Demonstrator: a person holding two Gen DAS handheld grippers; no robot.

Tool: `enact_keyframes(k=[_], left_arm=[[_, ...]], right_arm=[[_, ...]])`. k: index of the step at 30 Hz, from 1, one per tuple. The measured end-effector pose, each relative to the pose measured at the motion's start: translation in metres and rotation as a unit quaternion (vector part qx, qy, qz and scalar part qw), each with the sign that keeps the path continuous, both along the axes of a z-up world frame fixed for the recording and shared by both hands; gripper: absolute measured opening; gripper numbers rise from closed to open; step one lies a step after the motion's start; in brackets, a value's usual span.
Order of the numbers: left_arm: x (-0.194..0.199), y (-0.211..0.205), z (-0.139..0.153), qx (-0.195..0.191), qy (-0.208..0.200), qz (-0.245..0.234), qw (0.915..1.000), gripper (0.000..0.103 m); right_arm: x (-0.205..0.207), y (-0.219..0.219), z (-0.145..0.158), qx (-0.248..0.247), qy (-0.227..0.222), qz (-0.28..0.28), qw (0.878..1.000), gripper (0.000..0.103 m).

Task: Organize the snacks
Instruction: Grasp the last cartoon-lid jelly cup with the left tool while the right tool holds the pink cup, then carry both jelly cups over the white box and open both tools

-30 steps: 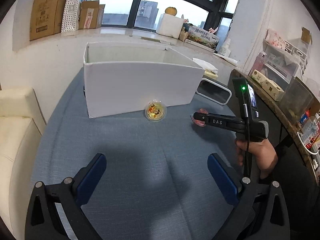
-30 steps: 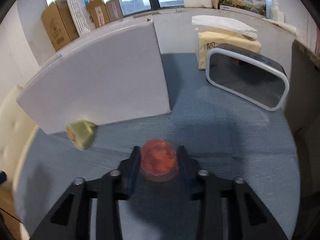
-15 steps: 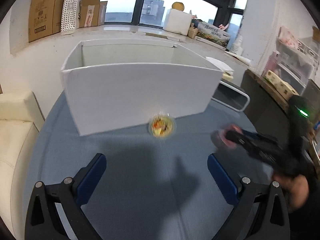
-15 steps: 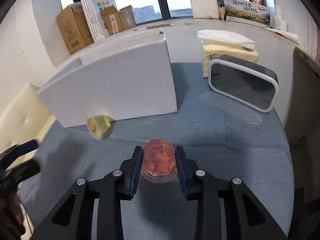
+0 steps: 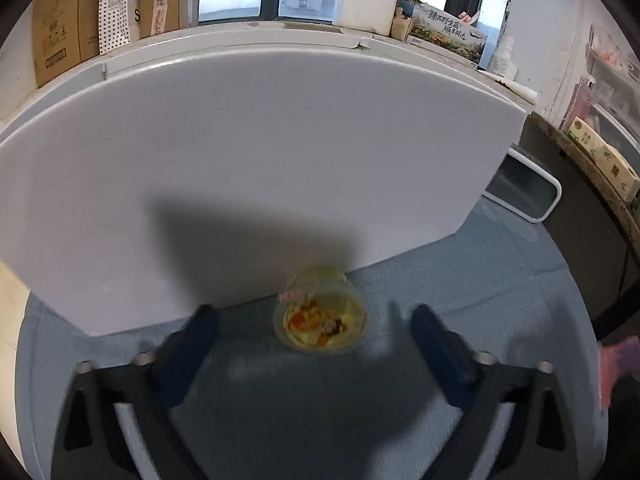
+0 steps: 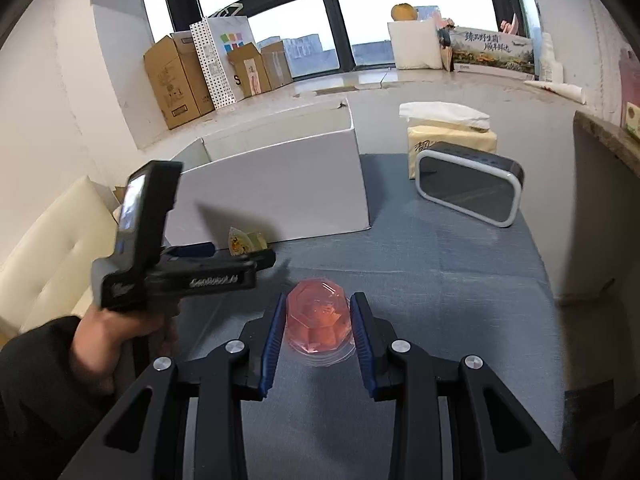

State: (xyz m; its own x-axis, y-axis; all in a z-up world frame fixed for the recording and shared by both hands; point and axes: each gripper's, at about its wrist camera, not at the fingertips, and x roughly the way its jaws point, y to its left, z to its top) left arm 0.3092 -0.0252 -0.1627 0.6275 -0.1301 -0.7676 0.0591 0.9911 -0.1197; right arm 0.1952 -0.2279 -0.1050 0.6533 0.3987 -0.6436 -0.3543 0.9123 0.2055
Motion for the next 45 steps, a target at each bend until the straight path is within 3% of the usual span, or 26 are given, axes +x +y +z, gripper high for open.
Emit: enact_keyframes(k=[1, 2, 3, 6, 14, 23, 30, 35, 39, 45], left_arm=[[0.001, 0.0, 0.001, 0.005, 0.002, 0.005, 1.0, 0.081], [0.001, 0.001, 0.002, -0.001, 0.001, 0.0, 1.0, 0.052], [0.001, 0.001, 0.002, -0.01, 0.006, -0.012, 0.9999, 0.051], [-0.005, 0.001, 0.006, -0.002, 0.002, -0.02, 0.9998, 0.051], [-0.035, 0.009, 0.03, -0.031, -0.028, -0.04, 0.9983, 0.051], [-0.099, 0.03, 0.086, -0.054, -0.098, -0.06, 0.9919, 0.051], [-0.121, 0.055, 0.108, -0.06, -0.119, -0.049, 0.9898, 0.051], [-0.105, 0.075, 0.133, -0.056, -0.143, -0.036, 0.9874, 0.051], [-0.068, 0.088, 0.155, -0.044, -0.16, -0.026, 0.9858, 0.051], [-0.004, 0.1, 0.155, -0.034, -0.137, -0.019, 0.9898, 0.051]], right_arm=[[-0.002, -0.002, 0.001, -0.002, -0.001, -0.001, 1.0, 0.036], [-0.002, -0.003, 0.001, -0.001, 0.001, -0.003, 1.0, 0.036], [-0.001, -0.005, 0.0, 0.005, 0.004, -0.004, 1.0, 0.036], [0.0, -0.008, -0.003, 0.01, 0.008, -0.008, 1.0, 0.036], [0.001, -0.006, -0.003, 0.014, 0.005, -0.005, 1.0, 0.036], [0.001, 0.007, 0.004, 0.013, -0.004, 0.012, 1.0, 0.036], [0.008, 0.035, 0.014, 0.007, -0.016, 0.041, 0.999, 0.036], [0.025, 0.052, 0.038, -0.002, -0.047, 0.055, 0.997, 0.036], [0.058, 0.068, 0.073, 0.001, -0.084, 0.063, 0.994, 0.036], [0.131, 0.097, 0.09, 0.005, -0.079, 0.062, 0.995, 0.036]])
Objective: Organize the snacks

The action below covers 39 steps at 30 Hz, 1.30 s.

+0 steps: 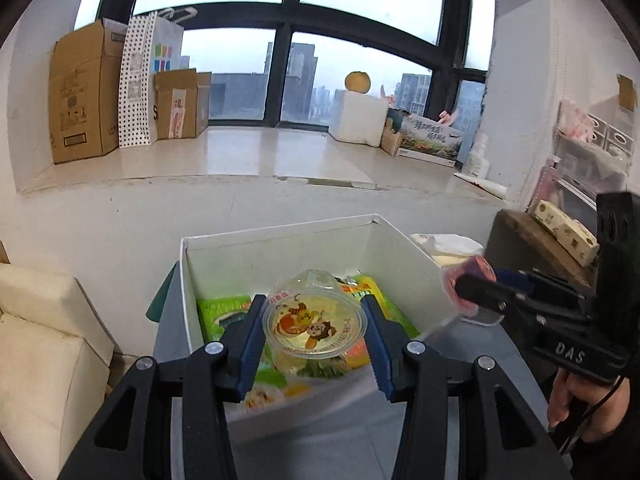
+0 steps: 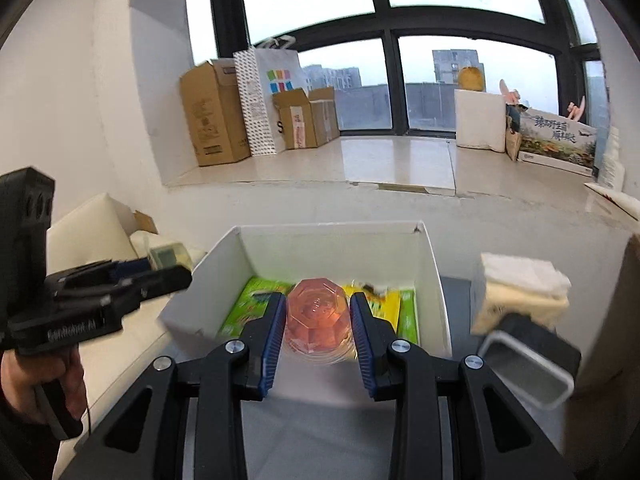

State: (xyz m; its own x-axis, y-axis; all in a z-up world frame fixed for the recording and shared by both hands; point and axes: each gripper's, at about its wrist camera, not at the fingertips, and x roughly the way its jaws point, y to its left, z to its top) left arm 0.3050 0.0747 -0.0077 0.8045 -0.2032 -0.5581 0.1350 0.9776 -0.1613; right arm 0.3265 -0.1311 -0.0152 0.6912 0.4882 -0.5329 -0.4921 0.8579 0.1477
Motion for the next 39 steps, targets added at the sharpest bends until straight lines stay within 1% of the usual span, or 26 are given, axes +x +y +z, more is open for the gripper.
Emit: enact_keyframes(k=[2, 4, 5, 6, 7, 8, 9, 10, 11, 13, 16, 18, 20, 21, 22, 23, 27, 30, 33, 36, 39], left_arm=[[0.012, 0.002, -0.004, -0.001, 0.006, 0.0, 1.0, 0.051], [0.021, 0.004, -0.009, 0.002, 0.015, 0.004, 0.9999, 0.051], [0.025, 0.005, -0.012, 0.002, 0.019, 0.006, 0.9998, 0.056], [0.029, 0.006, -0.016, 0.005, 0.03, 0.011, 0.9995, 0.066], [0.03, 0.006, -0.018, 0.009, 0.036, 0.018, 0.9992, 0.095], [0.029, 0.007, -0.02, 0.01, 0.033, 0.024, 0.9991, 0.103], [0.027, 0.008, -0.022, 0.015, 0.028, 0.022, 0.9992, 0.103], [0.027, 0.007, -0.024, 0.022, 0.03, 0.024, 0.999, 0.103], [0.028, 0.007, -0.028, 0.031, 0.037, 0.029, 0.9984, 0.103], [0.03, 0.006, -0.033, 0.041, 0.05, 0.031, 0.9974, 0.103], [0.024, 0.001, -0.035, 0.064, 0.044, 0.028, 0.9966, 0.103], [0.019, -0.001, -0.035, 0.07, 0.041, 0.025, 0.9963, 0.103], [0.017, 0.0, -0.034, 0.059, 0.041, 0.026, 0.997, 0.103], [0.016, 0.002, -0.033, 0.049, 0.044, 0.034, 0.9973, 0.103], [0.015, 0.003, -0.032, 0.046, 0.048, 0.042, 0.9969, 0.103], [0.014, 0.004, -0.03, 0.045, 0.05, 0.054, 0.9962, 0.103], [0.003, 0.01, -0.023, 0.029, 0.04, 0.058, 0.9971, 0.103], [-0.011, 0.01, -0.013, 0.035, 0.033, 0.078, 0.9958, 0.103], [-0.033, 0.006, 0.001, 0.046, 0.015, 0.092, 0.9946, 0.103], [-0.058, -0.004, 0.009, 0.055, 0.01, 0.082, 0.9951, 0.103], [-0.091, -0.017, 0.01, 0.041, 0.011, 0.049, 0.9979, 0.103]], right_arm=[[0.015, 0.007, 0.0, -0.002, 0.003, -0.001, 1.0, 0.036], [0.028, 0.012, -0.002, -0.016, 0.005, -0.006, 1.0, 0.036], [0.033, 0.013, -0.004, -0.016, 0.008, -0.006, 1.0, 0.037], [0.037, 0.012, -0.006, -0.013, 0.012, -0.008, 1.0, 0.038], [0.041, 0.011, -0.01, -0.012, 0.02, -0.013, 1.0, 0.054], [0.044, 0.01, -0.012, -0.013, 0.025, -0.019, 0.999, 0.086], [0.045, 0.009, -0.015, -0.015, 0.028, -0.03, 0.999, 0.097], [0.044, 0.006, -0.017, -0.014, 0.024, -0.038, 0.999, 0.103], [0.042, 0.003, -0.019, -0.009, 0.018, -0.043, 0.999, 0.103], [0.043, 0.001, -0.023, -0.009, 0.027, -0.046, 0.999, 0.103], [0.042, -0.002, -0.028, -0.017, 0.033, -0.054, 0.998, 0.103], [0.039, 0.0, -0.028, -0.035, 0.024, -0.063, 0.997, 0.103], [0.037, 0.001, -0.028, -0.045, 0.027, -0.06, 0.997, 0.103], [0.037, 0.002, -0.028, -0.045, 0.029, -0.059, 0.997, 0.103], [0.035, 0.002, -0.028, -0.044, 0.031, -0.058, 0.997, 0.103], [0.033, 0.001, -0.027, -0.043, 0.029, -0.057, 0.997, 0.103], [0.019, -0.002, -0.021, -0.044, 0.011, -0.072, 0.996, 0.103], [0.008, -0.006, -0.016, -0.026, 0.016, -0.067, 0.997, 0.103], [-0.01, -0.009, -0.009, -0.022, 0.008, -0.052, 0.998, 0.103], [-0.041, -0.012, 0.001, -0.032, -0.008, -0.054, 0.998, 0.103], [-0.072, -0.024, 0.006, -0.005, 0.003, -0.04, 0.999, 0.103]])
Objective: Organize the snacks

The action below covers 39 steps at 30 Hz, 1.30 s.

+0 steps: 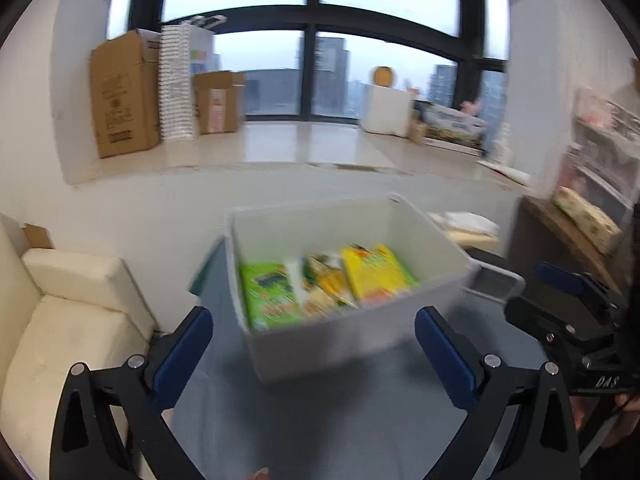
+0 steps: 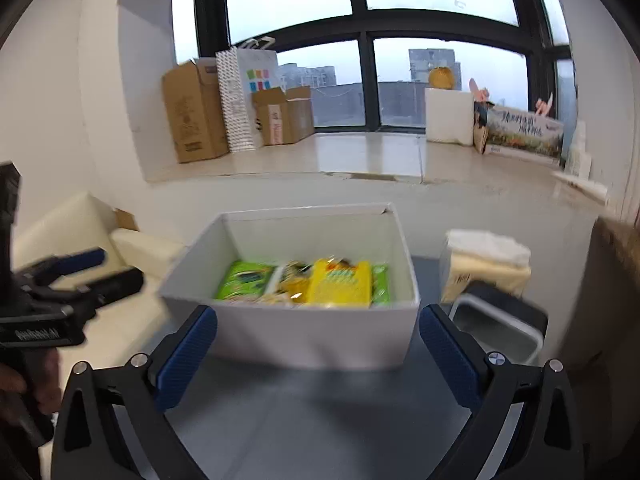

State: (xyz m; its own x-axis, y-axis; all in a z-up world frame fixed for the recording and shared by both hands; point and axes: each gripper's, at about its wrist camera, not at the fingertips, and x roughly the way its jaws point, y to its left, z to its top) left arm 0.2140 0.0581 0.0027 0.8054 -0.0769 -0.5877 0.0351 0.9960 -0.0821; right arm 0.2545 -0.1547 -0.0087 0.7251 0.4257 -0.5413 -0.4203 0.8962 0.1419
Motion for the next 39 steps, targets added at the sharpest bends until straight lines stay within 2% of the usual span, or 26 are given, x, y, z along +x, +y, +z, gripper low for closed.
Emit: enact_keyframes(k=[3, 7, 12, 16, 21, 27, 39], left_arm=[[-0.031, -0.009, -0.001, -0.006, -0.002, -0.002, 1.0, 0.103], [-0.069, -0.022, -0.001, 0.006, -0.004, -0.002, 1.0, 0.103], [-0.111, -0.027, 0.008, -0.013, -0.023, -0.003, 0.9996, 0.103], [-0.136, -0.031, 0.018, -0.011, -0.034, -0.004, 0.9994, 0.103], [-0.154, -0.036, 0.026, -0.013, -0.039, -0.001, 0.9992, 0.103], [-0.162, -0.039, 0.028, -0.011, -0.039, -0.001, 0.9992, 0.103], [-0.16, -0.041, 0.021, -0.006, -0.029, -0.002, 0.9996, 0.103]], right_arm=[[-0.028, -0.015, 0.003, 0.034, 0.011, 0.008, 0.999, 0.103], [-0.067, -0.029, 0.004, 0.031, 0.009, 0.013, 0.999, 0.103], [-0.106, -0.048, 0.009, 0.049, -0.003, 0.016, 0.999, 0.103], [-0.132, -0.055, 0.013, 0.048, -0.016, 0.011, 0.999, 0.103], [-0.156, -0.053, 0.015, 0.024, -0.043, -0.01, 0.999, 0.103], [-0.171, -0.044, 0.022, 0.006, -0.06, 0.006, 0.998, 0.103], [-0.173, -0.048, 0.025, 0.009, -0.053, 0.004, 0.999, 0.103]])
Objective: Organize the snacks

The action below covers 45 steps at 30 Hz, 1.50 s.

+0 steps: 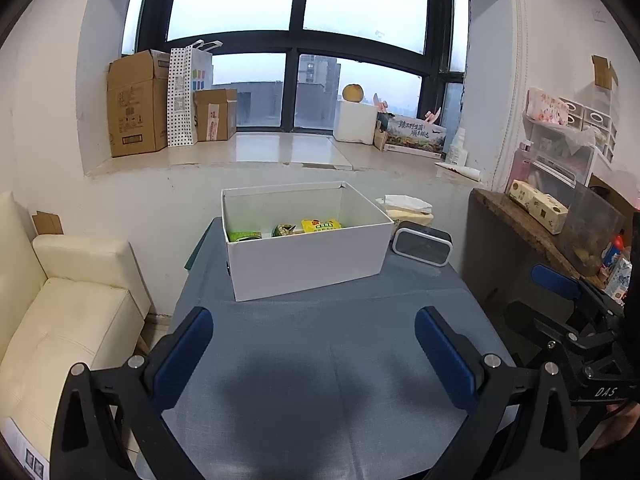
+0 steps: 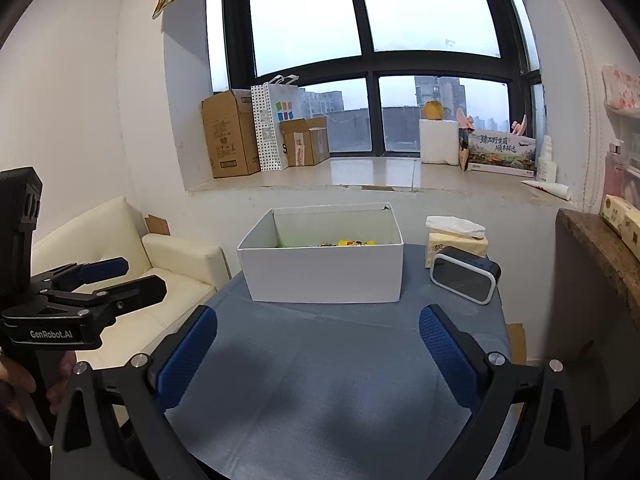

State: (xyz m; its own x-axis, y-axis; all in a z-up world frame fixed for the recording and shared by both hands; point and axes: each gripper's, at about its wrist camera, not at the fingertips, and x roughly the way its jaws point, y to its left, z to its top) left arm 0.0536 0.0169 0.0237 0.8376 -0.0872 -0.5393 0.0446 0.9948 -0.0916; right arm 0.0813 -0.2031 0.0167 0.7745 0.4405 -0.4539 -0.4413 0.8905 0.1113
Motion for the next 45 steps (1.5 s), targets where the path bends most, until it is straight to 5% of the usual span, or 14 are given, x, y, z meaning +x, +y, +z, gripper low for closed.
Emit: enact_keyframes(k=[45], left_arm=[[-0.0094, 0.0035, -0.0009, 0.006, -0.003, -0.005, 1.0, 0.103]], right_arm=[[-0.0047, -0.0038, 0.0013, 0.009, 0.005, 0.003, 1.0, 0.103]])
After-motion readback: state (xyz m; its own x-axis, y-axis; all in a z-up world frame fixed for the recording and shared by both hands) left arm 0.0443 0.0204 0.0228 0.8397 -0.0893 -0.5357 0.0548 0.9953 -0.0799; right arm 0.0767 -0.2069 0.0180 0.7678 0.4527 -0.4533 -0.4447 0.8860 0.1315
